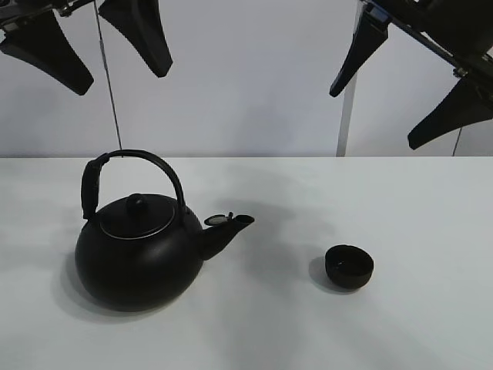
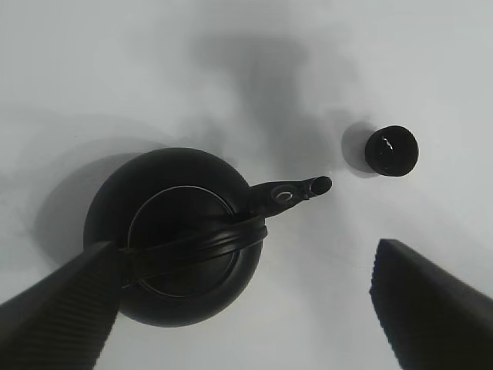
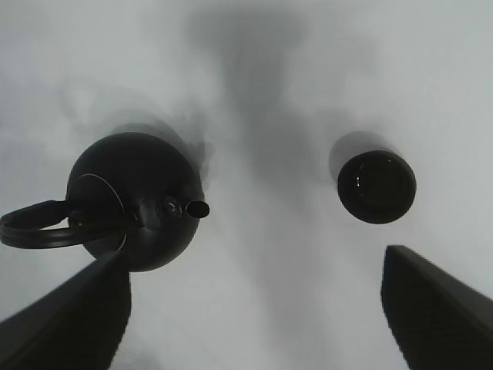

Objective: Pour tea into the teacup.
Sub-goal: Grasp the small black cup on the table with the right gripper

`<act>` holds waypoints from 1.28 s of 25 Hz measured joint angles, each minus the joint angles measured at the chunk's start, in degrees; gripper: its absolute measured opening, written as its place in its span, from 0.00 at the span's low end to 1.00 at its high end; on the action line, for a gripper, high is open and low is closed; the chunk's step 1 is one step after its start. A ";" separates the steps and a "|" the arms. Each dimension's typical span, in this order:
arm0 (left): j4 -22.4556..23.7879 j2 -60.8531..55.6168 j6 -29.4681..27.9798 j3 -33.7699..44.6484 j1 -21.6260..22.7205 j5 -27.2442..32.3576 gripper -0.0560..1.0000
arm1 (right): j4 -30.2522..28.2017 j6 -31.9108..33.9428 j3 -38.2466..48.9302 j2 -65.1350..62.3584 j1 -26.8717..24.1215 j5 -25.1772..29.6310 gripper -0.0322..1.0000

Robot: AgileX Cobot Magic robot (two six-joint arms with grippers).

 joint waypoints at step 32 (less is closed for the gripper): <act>0.00 0.00 0.00 0.00 0.00 -0.02 0.65 | -31.42 -29.45 0.68 12.85 16.95 -7.86 0.61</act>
